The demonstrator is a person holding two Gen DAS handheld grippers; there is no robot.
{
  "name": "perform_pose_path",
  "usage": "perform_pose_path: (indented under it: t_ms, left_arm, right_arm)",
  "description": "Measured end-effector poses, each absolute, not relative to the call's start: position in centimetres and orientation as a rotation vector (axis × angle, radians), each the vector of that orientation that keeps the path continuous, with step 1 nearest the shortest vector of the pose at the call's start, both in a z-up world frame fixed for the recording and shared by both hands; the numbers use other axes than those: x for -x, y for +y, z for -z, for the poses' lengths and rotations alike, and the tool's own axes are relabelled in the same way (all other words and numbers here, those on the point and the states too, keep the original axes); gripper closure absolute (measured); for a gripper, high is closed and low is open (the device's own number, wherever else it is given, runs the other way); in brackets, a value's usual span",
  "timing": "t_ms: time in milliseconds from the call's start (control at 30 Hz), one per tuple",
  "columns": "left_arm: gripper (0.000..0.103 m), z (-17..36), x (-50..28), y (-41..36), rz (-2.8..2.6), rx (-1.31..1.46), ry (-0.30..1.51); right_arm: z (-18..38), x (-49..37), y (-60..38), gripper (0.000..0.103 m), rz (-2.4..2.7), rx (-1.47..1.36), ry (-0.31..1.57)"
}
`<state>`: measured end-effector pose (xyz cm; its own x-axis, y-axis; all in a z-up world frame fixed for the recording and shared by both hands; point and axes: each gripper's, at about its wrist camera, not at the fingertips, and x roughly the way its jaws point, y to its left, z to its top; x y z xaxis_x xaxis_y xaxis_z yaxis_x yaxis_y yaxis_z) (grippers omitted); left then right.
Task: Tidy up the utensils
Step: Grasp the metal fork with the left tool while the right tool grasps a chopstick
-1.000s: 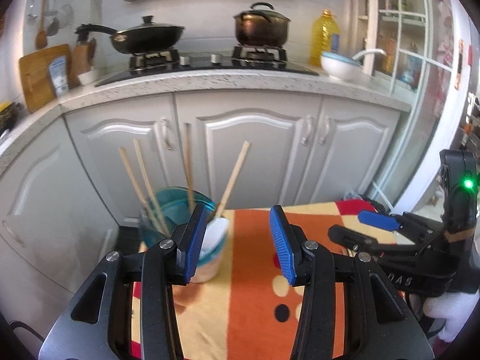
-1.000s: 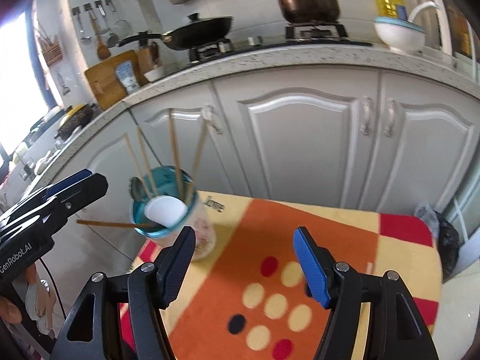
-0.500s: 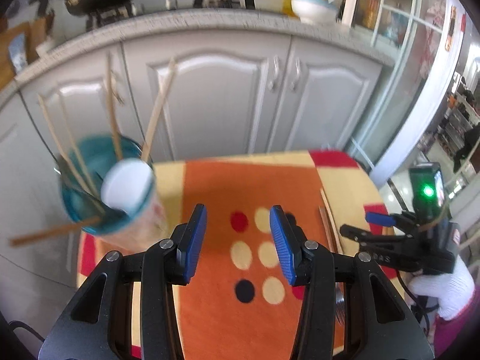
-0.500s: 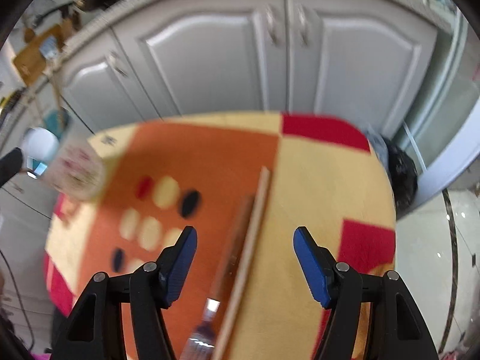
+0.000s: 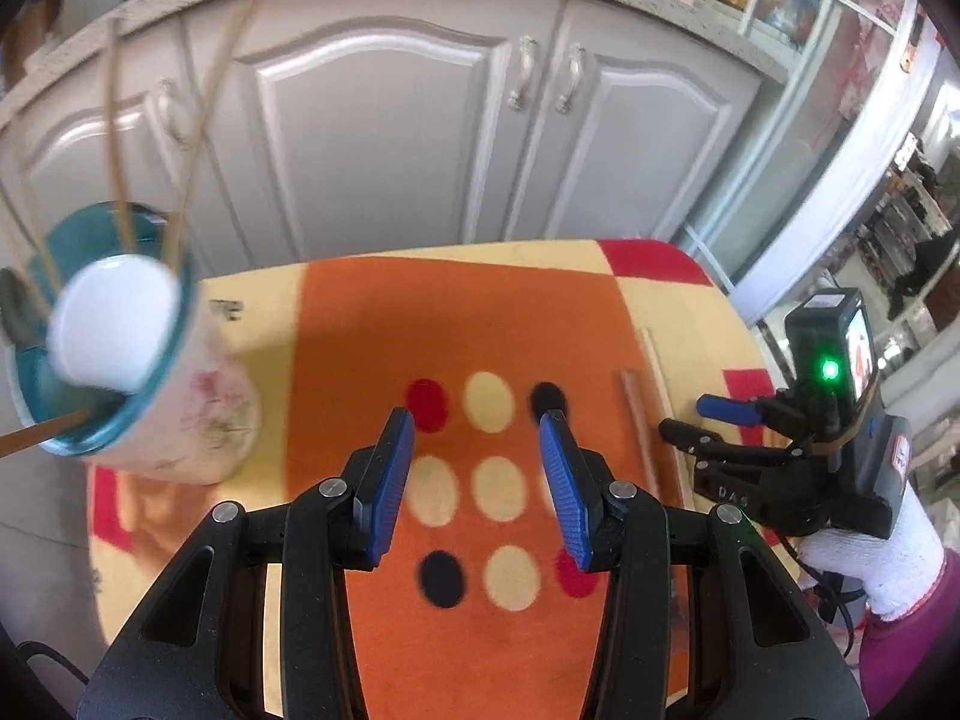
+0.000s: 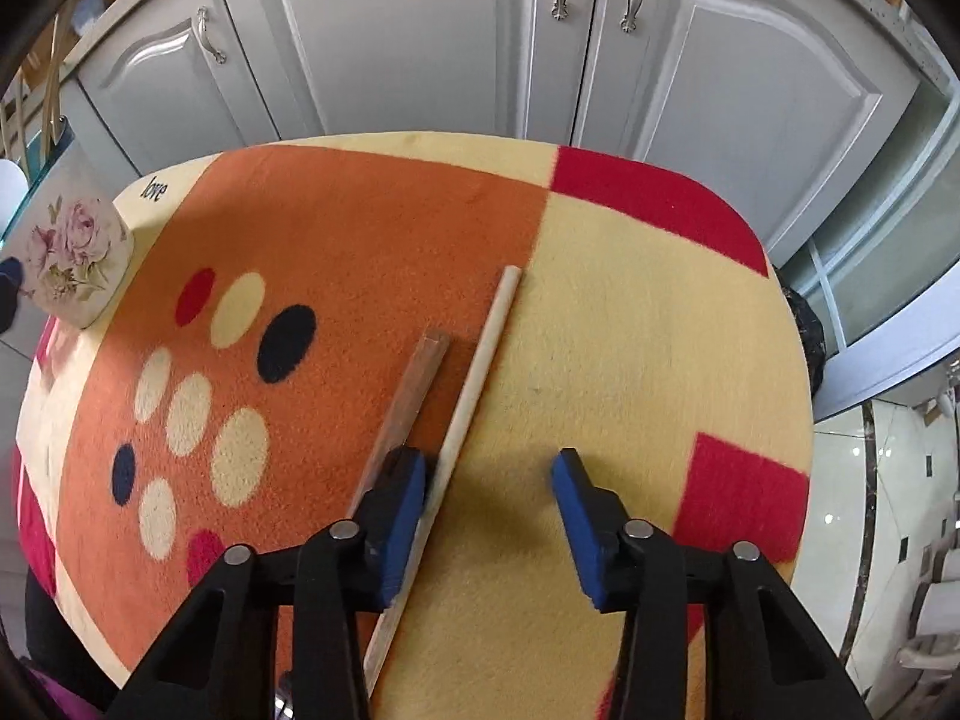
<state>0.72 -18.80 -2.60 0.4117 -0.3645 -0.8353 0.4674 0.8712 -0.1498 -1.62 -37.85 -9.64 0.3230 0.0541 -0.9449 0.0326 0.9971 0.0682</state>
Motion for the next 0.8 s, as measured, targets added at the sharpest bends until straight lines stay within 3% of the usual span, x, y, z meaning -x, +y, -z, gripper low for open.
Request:
perform_pose_path:
  t_ms: [500, 533, 567, 667, 767, 800]
  left_arm:
    - [0.061, 9.8, -3.4, -30.1, 0.704, -0.161, 1.243]
    - [0.063, 10.3, -3.4, -30.6, 0.708, -0.164, 1.253]
    - [0.075, 10.7, -3.5, -30.8, 0.706, -0.166, 1.26]
    - [0.091, 10.9, -3.8, -31.1, 0.685, -0.173, 1.229]
    - [0.091, 10.6, -4.1, -30.3, 0.675, -0.163, 1.23]
    - [0.091, 10.4, -4.2, -29.7, 0.663, -0.159, 1.225]
  right_arm:
    - [8.1, 3.8, -45.4, 0.06, 0.034, -0.361, 1.197]
    - [8.0, 3.9, -45.5, 0.06, 0.026, -0.367, 1.192]
    - [8.0, 3.7, -45.3, 0.06, 0.021, -0.37, 1.19]
    - [8.0, 3.2, -44.8, 0.06, 0.002, -0.37, 1.185]
    - [8.3, 1.6, -44.0, 0.06, -0.025, -0.358, 1.192]
    - [8.5, 1.1, -43.8, 0.066, -0.025, -0.348, 1.198]
